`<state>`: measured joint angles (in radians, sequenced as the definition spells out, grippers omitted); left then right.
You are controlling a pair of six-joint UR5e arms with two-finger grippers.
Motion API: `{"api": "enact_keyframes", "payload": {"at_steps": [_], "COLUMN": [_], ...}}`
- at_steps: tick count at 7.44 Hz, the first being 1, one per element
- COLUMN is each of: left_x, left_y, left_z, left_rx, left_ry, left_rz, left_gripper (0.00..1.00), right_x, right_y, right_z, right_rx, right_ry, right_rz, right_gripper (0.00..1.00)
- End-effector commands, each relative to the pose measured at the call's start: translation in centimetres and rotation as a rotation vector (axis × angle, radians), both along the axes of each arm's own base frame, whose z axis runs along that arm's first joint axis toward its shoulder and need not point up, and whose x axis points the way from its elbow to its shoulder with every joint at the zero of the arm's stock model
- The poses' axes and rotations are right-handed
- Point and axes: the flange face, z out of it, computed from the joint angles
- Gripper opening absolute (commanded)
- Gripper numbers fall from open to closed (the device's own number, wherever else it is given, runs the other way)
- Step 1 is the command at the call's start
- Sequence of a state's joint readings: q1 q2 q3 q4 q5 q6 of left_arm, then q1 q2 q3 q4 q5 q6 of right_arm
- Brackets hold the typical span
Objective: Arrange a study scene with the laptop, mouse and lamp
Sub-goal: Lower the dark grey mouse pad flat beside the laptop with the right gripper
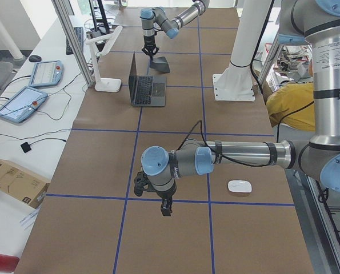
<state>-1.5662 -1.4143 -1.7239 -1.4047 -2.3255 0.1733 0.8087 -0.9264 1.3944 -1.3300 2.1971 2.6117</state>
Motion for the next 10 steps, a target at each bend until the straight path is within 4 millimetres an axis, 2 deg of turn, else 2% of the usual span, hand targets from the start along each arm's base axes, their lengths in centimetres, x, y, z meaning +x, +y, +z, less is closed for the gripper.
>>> {"api": "enact_keyframes", "payload": {"at_steps": [1,3,5,6,7,8,10], "left_x": [0.0,0.0,0.0,0.0,0.0,0.0,0.0], "left_y": [0.0,0.1,0.1,0.1,0.1,0.1,0.1], "left_z": [0.2,0.4,0.5,0.6,0.6,0.6,0.6], "left_rx": [-0.003,-0.007,-0.009,-0.010,-0.009,-0.009,-0.010], "left_ry": [0.000,0.000,0.000,0.000,0.000,0.000,0.000], "left_rz": [0.001,0.001,0.001,0.001,0.001,0.001,0.001], "left_gripper": [1.00,1.00,1.00,1.00,1.00,1.00,1.00], "right_x": [-1.6,-3.4,-3.7,-3.4,-3.7,-3.3,-2.8], "right_y": [-0.2,-0.1,-0.1,-0.1,0.7,1.3,1.3], "right_z": [-1.8,-2.9,-2.5,-2.1,-1.1,0.5,1.0], "right_rx": [-0.066,-0.103,-0.104,-0.105,-0.064,-0.016,0.115], "right_ry": [-0.001,0.017,0.025,0.027,0.001,-0.034,-0.038], "right_rz": [0.092,0.180,0.184,0.184,0.167,0.158,0.088], "right_gripper": [0.00,0.00,0.00,0.22,0.99,1.00,1.00]}}
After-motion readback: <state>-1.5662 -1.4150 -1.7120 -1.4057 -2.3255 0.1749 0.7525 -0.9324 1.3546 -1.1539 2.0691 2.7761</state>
